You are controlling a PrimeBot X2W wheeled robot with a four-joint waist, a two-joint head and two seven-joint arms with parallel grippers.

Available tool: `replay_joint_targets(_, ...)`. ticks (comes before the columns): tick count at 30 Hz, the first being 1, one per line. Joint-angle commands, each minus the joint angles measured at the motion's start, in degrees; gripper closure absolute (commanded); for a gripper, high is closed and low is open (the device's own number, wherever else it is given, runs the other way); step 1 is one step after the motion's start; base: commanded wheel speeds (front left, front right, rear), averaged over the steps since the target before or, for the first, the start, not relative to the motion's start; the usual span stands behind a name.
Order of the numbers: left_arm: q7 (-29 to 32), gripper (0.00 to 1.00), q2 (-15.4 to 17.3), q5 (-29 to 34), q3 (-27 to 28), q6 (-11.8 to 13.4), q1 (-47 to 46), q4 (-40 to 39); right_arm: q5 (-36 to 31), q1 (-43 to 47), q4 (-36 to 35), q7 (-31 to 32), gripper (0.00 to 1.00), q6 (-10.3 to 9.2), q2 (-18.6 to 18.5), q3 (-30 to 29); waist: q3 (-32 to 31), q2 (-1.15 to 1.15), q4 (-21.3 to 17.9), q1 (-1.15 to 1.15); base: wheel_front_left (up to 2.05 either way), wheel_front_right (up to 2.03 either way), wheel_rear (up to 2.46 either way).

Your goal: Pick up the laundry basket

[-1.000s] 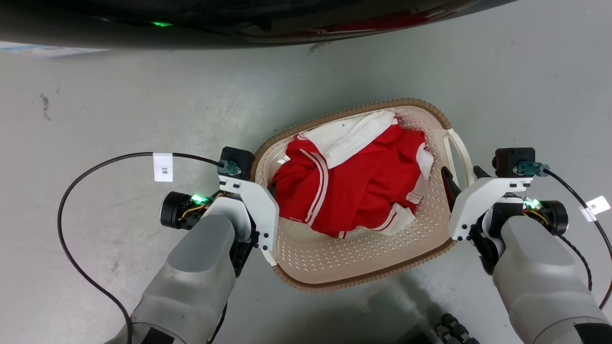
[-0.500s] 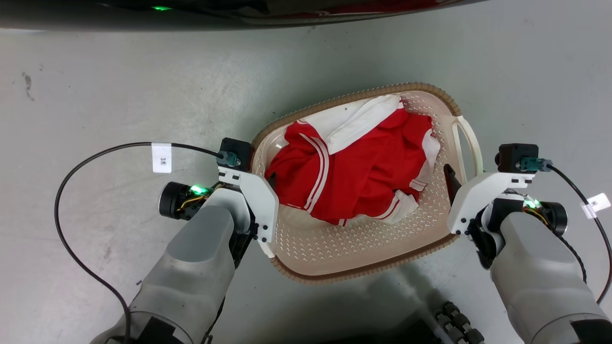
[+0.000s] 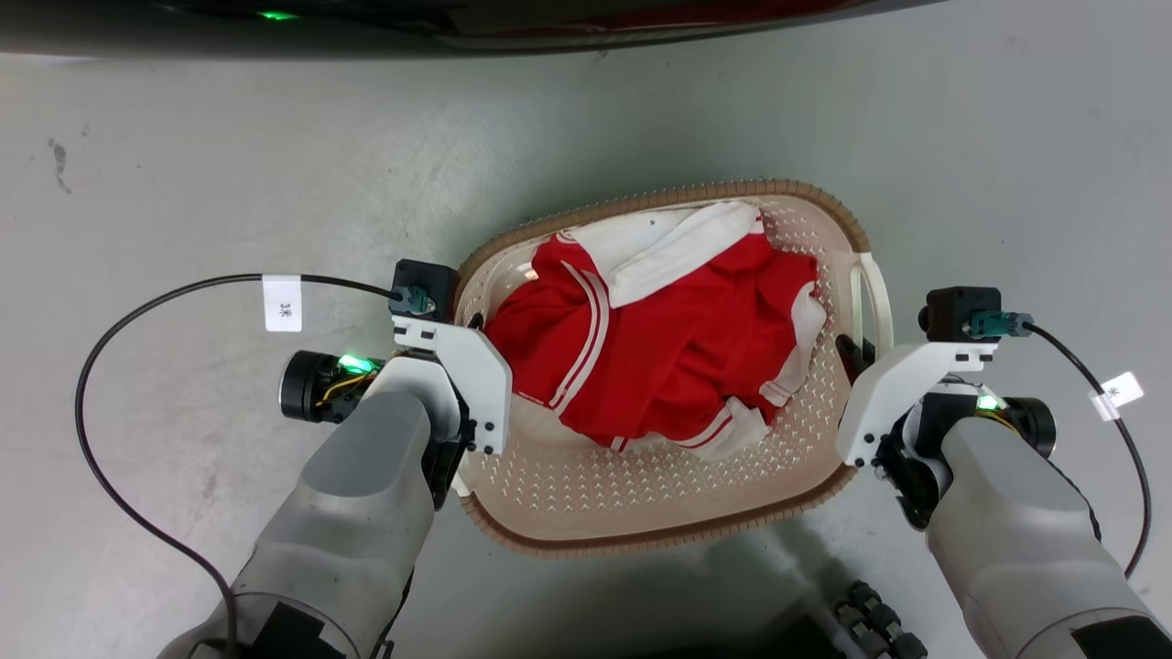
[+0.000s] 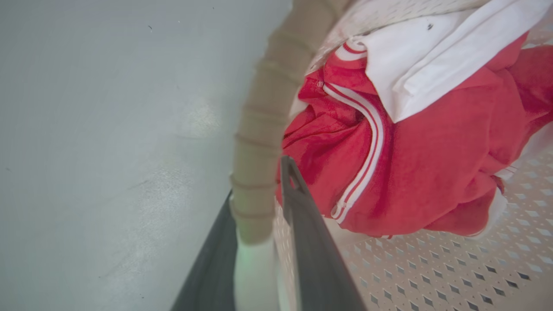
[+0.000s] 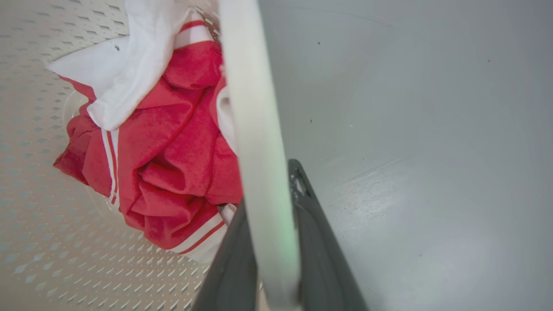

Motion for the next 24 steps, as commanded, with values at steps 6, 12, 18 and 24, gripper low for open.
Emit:
replay_joint_targets(6,0.65,1.00,-1.16,-1.39,-1.41,-2.22,1.37,0.44,1.52,1.76,-0.41,3.07,1.00,-0.04,0.50,2.09,-4.83,0.00,-0.15,0.00,0.00,0.00,0.00)
replay_joint_targets(12,4.05,1.00,-1.23,-4.02,-2.78,-3.81,2.42,0.64,0.92,2.90,-0.40,8.05,1.00,-0.04,0.51,2.97,-10.84,0.00,0.69,0.00,0.00,0.00,0.00)
replay_joint_targets(18,7.74,1.00,-1.31,-6.81,-3.78,-4.52,3.15,1.18,-0.19,2.38,-0.40,13.89,1.00,-0.04,0.51,2.74,-16.51,0.00,1.80,0.00,0.00,0.00,0.00)
replay_joint_targets(24,11.06,1.00,-1.31,-9.17,-4.37,-4.86,2.96,2.18,-0.12,2.12,-0.38,19.87,1.00,-0.04,0.51,2.83,-21.56,0.00,3.18,0.00,0.00,0.00,0.00)
